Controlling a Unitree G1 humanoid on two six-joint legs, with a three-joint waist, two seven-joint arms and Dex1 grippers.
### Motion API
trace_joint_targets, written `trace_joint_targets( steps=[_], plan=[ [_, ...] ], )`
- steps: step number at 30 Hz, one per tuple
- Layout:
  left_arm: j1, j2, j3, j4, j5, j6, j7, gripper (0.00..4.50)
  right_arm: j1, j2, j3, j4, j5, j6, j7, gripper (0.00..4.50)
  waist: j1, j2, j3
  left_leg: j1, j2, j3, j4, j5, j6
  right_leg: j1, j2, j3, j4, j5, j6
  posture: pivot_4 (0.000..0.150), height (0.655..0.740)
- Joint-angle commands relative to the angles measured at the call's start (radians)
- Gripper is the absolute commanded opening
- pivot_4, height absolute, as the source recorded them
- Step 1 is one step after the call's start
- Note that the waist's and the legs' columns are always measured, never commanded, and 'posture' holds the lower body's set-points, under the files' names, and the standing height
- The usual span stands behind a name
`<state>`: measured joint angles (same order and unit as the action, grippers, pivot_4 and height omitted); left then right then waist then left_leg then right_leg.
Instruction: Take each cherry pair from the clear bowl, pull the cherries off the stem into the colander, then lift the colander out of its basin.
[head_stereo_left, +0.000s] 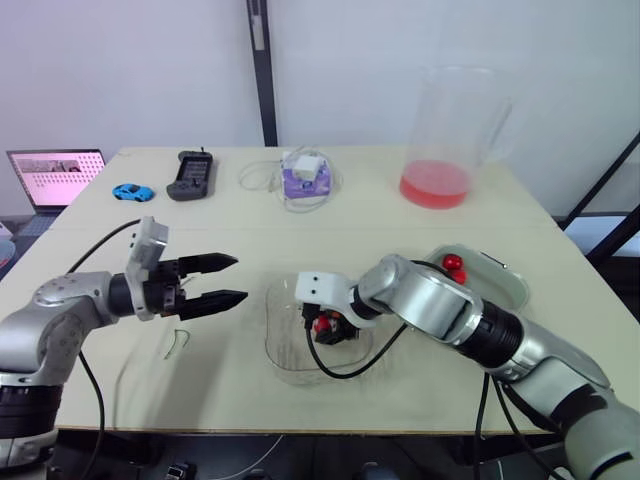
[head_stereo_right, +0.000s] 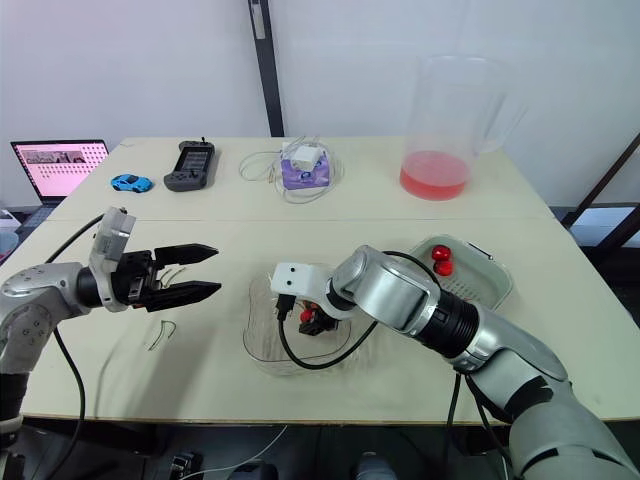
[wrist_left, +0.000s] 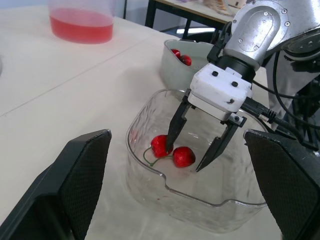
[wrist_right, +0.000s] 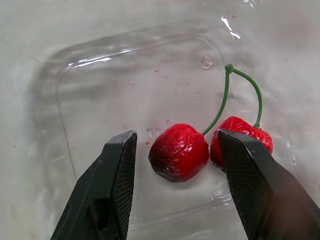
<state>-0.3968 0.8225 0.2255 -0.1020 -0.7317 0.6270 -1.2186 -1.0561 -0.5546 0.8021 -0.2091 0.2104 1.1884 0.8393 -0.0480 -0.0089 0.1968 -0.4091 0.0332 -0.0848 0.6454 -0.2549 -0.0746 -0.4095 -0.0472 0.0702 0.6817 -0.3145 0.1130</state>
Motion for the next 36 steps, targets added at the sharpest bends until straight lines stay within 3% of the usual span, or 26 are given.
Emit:
trace_joint_targets(
  steps=[1, 17, 18, 22, 28, 33, 36],
  plan=[
    [-0.004, 0.013, 0.017, -0.03, -0.007, -0.015, -0.001, 4.5, -0.017, -0.001, -0.013, -0.035, -0.003, 0.013, 0.017, 2.66, 0.0, 0.0, 0.0, 0.0, 0.0, 0.0, 0.0, 0.0, 0.0, 0.0, 0.0, 0.0, 0.0, 0.0, 0.0, 0.15, 0.7332],
    [-0.024, 0.018, 0.006, -0.015, 0.0, -0.021, -0.009, 4.5, -0.004, 0.011, 0.018, 0.003, -0.026, 0.019, 0.03, 2.66, 0.0, 0.0, 0.0, 0.0, 0.0, 0.0, 0.0, 0.0, 0.0, 0.0, 0.0, 0.0, 0.0, 0.0, 0.0, 0.15, 0.7332],
    [-0.024, 0.018, 0.005, -0.014, 0.0, -0.021, -0.009, 4.5, -0.004, 0.012, 0.018, 0.007, -0.029, 0.018, 0.029, 2.13, 0.0, 0.0, 0.0, 0.0, 0.0, 0.0, 0.0, 0.0, 0.0, 0.0, 0.0, 0.0, 0.0, 0.0, 0.0, 0.15, 0.7332],
    [-0.032, 0.017, 0.002, -0.007, 0.002, -0.021, -0.013, 4.5, -0.012, 0.018, 0.007, 0.005, -0.034, 0.022, 0.024, 0.67, 0.0, 0.0, 0.0, 0.0, 0.0, 0.0, 0.0, 0.0, 0.0, 0.0, 0.0, 0.0, 0.0, 0.0, 0.0, 0.15, 0.7332],
    [-0.049, 0.012, -0.005, 0.012, 0.008, -0.028, -0.021, 4.5, -0.032, -0.008, -0.068, -0.085, 0.019, 0.053, 0.065, 0.67, 0.001, 0.0, 0.0, 0.0, 0.0, 0.0, 0.0, 0.0, 0.0, 0.0, 0.0, 0.0, 0.0, 0.0, 0.0, 0.15, 0.7332],
    [-0.07, -0.004, 0.004, 0.019, -0.005, -0.032, -0.022, 4.5, -0.013, -0.041, -0.239, -0.192, 0.141, 0.102, 0.124, 0.67, 0.001, 0.0, 0.0, 0.0, 0.0, 0.0, 0.0, 0.0, 0.0, 0.0, 0.0, 0.0, 0.0, 0.0, 0.0, 0.15, 0.7332],
    [-0.098, -0.022, 0.024, 0.027, -0.026, -0.023, 0.003, 4.5, 0.003, -0.048, -0.416, -0.231, 0.264, 0.177, 0.166, 0.67, 0.003, 0.0, 0.0, 0.0, 0.0, 0.0, 0.0, 0.0, 0.0, 0.0, 0.0, 0.0, 0.0, 0.0, 0.0, 0.15, 0.7332]
  ],
)
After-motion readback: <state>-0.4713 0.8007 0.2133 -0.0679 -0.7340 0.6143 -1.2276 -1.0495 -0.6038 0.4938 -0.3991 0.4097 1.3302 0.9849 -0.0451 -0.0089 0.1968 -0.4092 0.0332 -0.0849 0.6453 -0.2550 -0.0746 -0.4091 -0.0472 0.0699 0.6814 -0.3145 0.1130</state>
